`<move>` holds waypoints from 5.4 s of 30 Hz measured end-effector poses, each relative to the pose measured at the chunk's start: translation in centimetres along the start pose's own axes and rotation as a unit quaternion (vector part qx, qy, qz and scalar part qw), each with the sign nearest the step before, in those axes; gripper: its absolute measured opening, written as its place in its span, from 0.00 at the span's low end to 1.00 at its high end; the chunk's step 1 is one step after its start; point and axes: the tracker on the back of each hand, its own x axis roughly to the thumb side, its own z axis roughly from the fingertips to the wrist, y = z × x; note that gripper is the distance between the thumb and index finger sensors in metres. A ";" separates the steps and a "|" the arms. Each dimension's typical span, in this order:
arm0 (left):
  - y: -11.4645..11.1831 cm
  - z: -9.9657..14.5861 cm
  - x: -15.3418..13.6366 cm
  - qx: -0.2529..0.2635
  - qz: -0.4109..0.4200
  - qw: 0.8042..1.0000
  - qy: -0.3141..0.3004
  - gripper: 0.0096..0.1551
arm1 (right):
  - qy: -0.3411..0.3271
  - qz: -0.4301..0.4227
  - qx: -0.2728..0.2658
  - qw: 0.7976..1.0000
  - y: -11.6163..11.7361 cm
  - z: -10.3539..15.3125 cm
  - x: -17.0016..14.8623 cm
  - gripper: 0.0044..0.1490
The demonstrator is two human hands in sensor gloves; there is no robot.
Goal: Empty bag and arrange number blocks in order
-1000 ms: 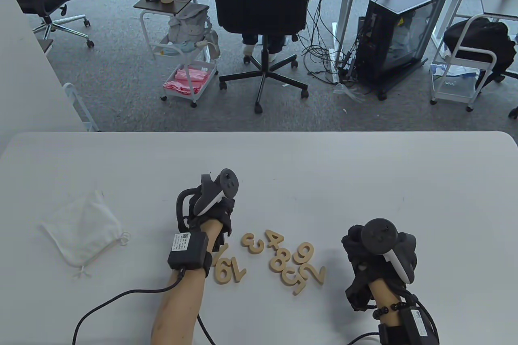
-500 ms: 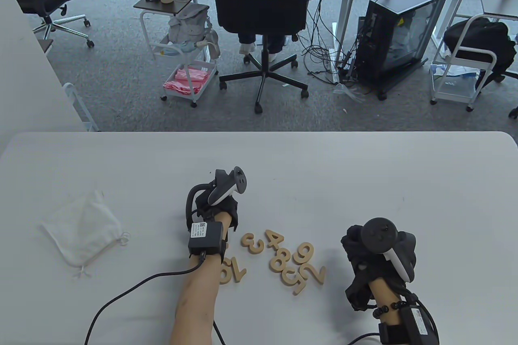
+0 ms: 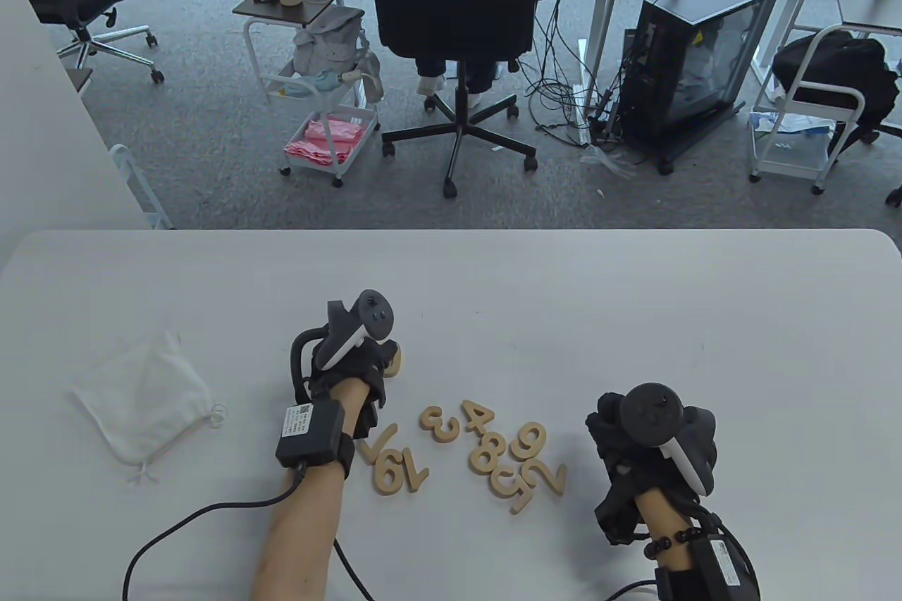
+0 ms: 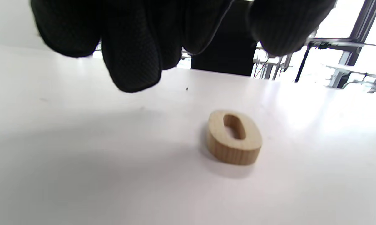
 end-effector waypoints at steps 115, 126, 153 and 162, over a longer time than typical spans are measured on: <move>0.2 13.7 -10.2 0.189 0.004 0.977 -0.100 0.45 | -0.016 -0.120 0.085 0.989 10.4 -12.5 18.7 0.31; 0.3 13.8 -10.3 0.192 0.009 0.976 -0.097 0.45 | 0.013 0.039 0.110 0.993 15.8 -16.5 19.7 0.34; 0.5 13.8 -10.3 0.191 0.008 0.977 -0.093 0.45 | 0.014 0.160 0.083 0.984 17.9 -17.2 20.8 0.30; 0.5 13.8 -10.6 0.191 0.014 0.977 -0.093 0.45 | 0.018 0.136 0.077 0.988 14.4 -16.9 20.3 0.33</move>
